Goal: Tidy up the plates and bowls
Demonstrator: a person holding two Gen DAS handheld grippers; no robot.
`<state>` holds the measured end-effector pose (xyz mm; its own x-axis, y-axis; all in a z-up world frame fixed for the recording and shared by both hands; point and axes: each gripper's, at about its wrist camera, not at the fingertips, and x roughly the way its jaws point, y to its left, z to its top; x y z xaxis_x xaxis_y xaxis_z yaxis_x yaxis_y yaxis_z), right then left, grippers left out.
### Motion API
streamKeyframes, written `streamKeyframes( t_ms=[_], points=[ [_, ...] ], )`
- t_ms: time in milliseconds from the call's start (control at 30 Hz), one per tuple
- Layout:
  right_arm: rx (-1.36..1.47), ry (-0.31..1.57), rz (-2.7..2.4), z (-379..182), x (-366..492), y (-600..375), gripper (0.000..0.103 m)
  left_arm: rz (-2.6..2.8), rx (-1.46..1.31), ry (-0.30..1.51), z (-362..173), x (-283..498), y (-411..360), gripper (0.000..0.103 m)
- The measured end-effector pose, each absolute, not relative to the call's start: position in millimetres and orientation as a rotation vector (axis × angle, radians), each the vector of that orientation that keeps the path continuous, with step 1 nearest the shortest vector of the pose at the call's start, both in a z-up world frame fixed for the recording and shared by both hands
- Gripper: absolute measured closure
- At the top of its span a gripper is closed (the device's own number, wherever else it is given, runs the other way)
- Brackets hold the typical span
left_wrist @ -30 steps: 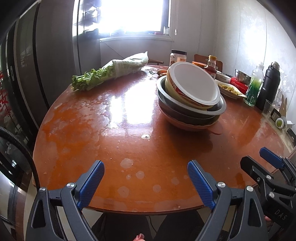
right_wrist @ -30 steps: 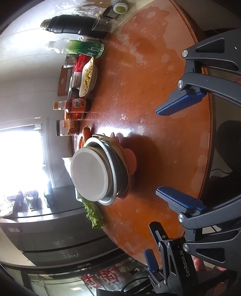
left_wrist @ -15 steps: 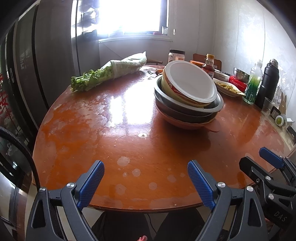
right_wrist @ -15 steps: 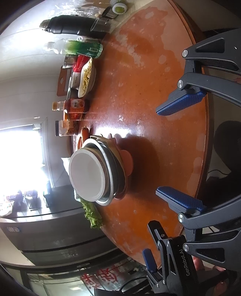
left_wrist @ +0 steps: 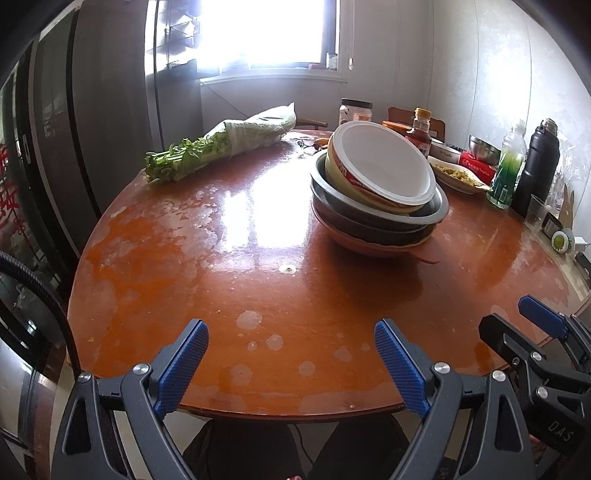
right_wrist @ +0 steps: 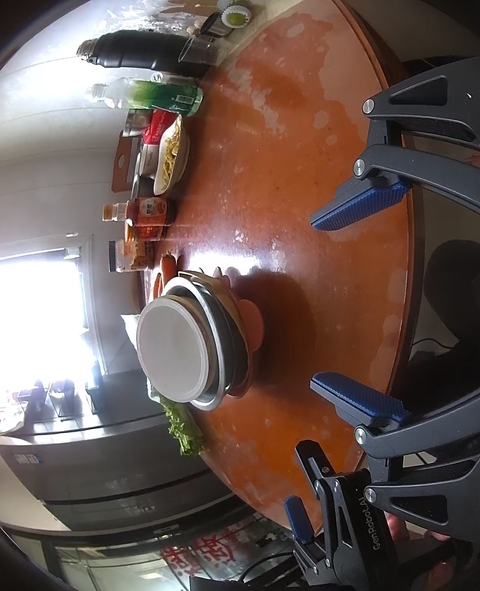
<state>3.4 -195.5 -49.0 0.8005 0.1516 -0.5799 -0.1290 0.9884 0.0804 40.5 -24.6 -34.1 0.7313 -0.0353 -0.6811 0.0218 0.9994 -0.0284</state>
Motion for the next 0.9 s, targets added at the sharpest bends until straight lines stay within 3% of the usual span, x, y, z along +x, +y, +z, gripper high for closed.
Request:
streamKeyframes(
  t_ms=[900],
  points=[
    [0.053,0.633,0.148,-49.6,6.1,-194.5,0.021,-0.01,0.0,0.734,-33.5,40.4,-19.6,0.012]
  ],
)
